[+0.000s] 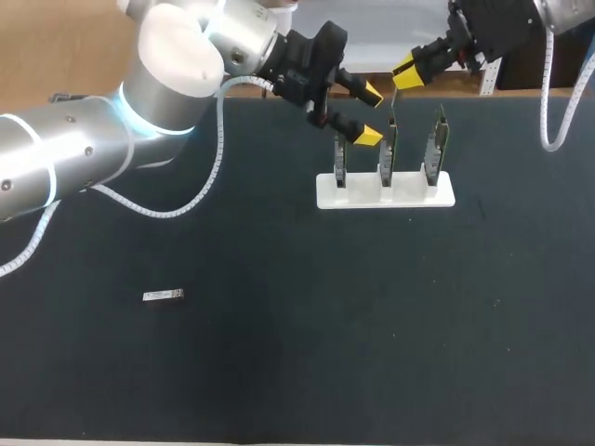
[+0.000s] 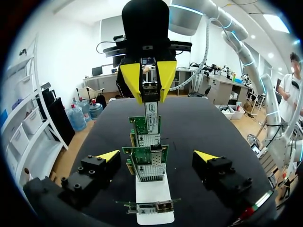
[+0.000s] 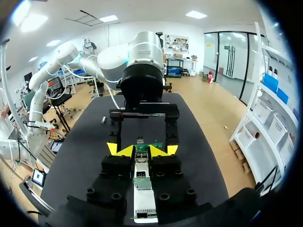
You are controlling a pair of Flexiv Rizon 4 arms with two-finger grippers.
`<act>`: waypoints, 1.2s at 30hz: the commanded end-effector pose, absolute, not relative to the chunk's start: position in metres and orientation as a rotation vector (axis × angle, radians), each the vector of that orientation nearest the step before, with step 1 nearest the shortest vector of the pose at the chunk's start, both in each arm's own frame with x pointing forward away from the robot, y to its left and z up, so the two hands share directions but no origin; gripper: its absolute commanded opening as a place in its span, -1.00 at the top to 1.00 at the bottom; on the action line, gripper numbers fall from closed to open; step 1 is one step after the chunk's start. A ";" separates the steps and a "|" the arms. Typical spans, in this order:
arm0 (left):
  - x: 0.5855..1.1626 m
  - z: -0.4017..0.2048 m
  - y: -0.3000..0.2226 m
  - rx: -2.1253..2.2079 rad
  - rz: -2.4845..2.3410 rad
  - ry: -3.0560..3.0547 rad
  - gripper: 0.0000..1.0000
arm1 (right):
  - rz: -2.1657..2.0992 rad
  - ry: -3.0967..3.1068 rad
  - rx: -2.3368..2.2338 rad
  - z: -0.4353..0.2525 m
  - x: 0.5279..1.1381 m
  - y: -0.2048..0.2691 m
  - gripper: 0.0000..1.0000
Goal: Pick up the optical module with the left hand, and insert it into the network port with the right hand.
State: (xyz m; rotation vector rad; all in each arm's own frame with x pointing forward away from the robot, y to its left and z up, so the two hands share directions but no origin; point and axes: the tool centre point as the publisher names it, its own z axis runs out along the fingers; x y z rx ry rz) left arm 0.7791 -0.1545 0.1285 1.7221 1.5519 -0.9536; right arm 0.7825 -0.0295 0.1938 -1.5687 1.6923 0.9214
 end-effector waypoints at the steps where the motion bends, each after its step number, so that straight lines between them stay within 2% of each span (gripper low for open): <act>1: 0.780 0.130 -0.153 1.731 -0.948 1.561 -1.00 | 0.925 1.688 -1.570 0.194 0.783 -0.030 1.00; 36: 0.777 0.129 -0.153 1.757 -0.956 1.562 -1.00 | 0.917 1.691 -1.571 0.194 0.781 -0.030 1.00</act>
